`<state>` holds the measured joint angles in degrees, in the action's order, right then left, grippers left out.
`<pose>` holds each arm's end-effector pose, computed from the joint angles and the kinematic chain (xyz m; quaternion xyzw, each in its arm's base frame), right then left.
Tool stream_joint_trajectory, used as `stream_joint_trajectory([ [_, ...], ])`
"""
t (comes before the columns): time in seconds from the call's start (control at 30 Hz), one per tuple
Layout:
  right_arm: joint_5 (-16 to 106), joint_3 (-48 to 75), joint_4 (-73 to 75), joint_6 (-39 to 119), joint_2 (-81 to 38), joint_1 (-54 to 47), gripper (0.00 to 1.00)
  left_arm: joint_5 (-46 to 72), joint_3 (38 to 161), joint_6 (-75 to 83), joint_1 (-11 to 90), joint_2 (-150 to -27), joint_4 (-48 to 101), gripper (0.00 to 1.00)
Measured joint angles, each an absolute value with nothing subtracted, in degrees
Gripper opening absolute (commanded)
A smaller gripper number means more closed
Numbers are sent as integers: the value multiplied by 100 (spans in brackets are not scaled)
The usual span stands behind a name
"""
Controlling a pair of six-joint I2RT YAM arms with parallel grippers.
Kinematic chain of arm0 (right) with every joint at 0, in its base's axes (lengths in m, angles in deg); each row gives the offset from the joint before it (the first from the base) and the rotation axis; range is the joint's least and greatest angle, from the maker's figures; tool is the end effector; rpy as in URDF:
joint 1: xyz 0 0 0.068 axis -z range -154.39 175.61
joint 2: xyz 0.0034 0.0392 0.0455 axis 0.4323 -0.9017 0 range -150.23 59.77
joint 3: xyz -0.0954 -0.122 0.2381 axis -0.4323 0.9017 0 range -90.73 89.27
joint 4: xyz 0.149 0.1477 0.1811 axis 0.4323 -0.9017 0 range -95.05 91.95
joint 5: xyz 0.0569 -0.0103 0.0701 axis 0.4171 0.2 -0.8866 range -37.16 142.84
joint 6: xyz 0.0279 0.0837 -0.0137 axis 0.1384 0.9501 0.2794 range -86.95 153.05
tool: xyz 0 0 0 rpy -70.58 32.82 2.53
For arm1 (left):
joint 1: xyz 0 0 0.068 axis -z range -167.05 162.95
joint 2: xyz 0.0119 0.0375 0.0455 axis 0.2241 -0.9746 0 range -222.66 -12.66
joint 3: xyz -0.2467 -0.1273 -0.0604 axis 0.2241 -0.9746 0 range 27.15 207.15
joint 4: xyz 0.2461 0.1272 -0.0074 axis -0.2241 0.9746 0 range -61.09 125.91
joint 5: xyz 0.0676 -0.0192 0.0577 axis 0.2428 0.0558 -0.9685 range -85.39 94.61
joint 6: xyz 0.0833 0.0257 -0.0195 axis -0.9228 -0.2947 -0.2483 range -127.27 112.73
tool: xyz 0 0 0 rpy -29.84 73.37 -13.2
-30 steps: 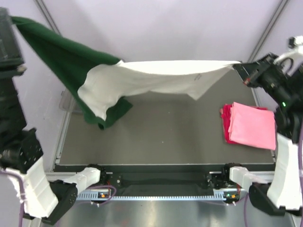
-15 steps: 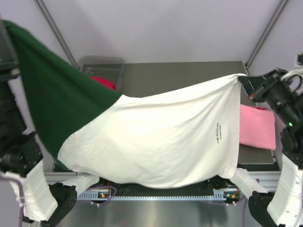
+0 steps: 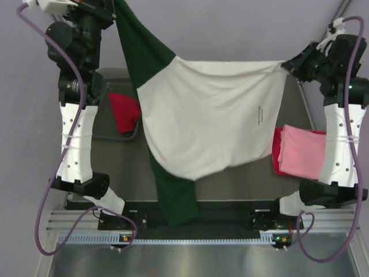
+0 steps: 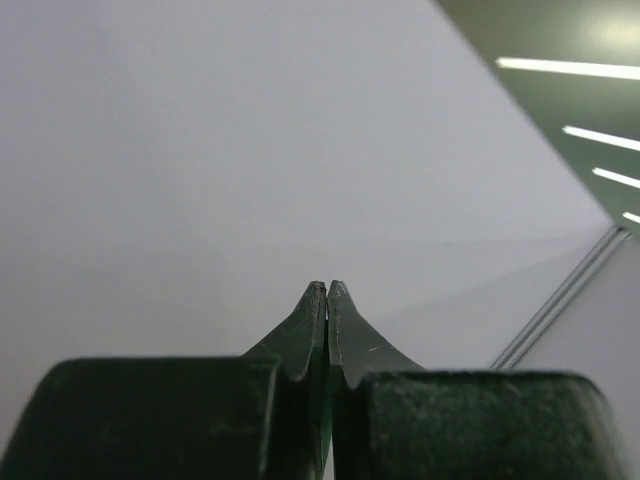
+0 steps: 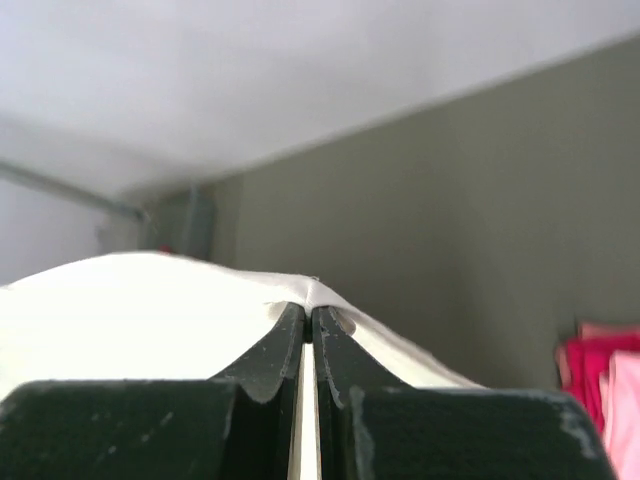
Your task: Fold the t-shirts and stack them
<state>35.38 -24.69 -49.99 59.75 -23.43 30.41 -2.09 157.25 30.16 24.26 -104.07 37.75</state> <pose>0.3221 -0.0031 0.5184 0.1387 0.8081 0.2290 0.5246 0.3218 -0.0549 0.6756 -0.1623 0.4759 -0.3298 0.7990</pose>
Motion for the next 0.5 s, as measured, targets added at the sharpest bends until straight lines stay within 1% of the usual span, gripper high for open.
stream_joint_trajectory([
  [0.13, 3045, -3306, -4623, 6303, -2595, 3611, 0, -187, 16414, 3036, 2426, -10351, 3319, 0],
  [0.23, 2583, -3411, -4154, 6519, -2669, 3817, 0, -137, 16660, 2992, 2426, -10294, 2879, 0],
  [0.33, 2181, -2543, -3391, 6701, -2582, 3821, 0, -21, 16199, 2828, 2424, -10158, 2440, 0],
  [0.5, 1936, -567, -2879, 6819, -2693, 3828, 0, 427, 14381, 2544, 2424, -9903, 2044, 0],
])
